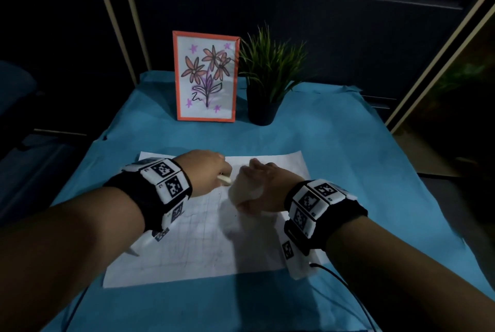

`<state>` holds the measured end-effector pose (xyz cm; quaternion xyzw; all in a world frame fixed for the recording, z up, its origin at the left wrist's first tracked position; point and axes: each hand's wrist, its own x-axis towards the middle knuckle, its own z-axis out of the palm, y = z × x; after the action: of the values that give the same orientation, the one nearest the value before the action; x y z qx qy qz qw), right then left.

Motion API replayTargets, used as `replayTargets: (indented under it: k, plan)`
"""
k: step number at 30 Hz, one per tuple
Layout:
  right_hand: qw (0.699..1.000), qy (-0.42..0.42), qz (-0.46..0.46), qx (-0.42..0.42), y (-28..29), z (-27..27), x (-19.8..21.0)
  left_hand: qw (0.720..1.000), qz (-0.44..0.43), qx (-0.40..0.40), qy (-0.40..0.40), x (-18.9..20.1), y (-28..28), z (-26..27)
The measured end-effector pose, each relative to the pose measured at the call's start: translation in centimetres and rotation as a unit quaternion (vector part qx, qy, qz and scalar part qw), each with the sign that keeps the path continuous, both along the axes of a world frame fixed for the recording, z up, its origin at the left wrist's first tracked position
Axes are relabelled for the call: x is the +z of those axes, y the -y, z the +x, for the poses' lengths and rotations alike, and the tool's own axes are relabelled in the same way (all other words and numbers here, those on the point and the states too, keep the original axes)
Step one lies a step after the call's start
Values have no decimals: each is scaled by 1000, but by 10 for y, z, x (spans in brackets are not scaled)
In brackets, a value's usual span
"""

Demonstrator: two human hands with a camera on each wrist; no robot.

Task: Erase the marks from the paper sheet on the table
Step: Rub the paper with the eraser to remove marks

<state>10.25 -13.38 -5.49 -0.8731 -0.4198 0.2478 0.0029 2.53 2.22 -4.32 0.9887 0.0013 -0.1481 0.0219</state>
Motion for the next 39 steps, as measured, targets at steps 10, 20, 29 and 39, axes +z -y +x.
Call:
replayTargets:
  k: [10, 20, 29, 39]
  plan:
    - [1000, 3, 18, 4, 1, 4, -9, 999, 20, -42, -18, 4, 9, -20]
    - [1000, 5, 15, 6, 4, 0, -5, 999, 9, -31, -12, 3, 10, -25]
    - [1000, 3, 10, 7, 3, -4, 5, 1000, 3, -14, 9, 7, 11, -24]
    - [1000, 1, -3, -1, 4, -7, 7, 999, -27, 3, 28, 4, 7, -28]
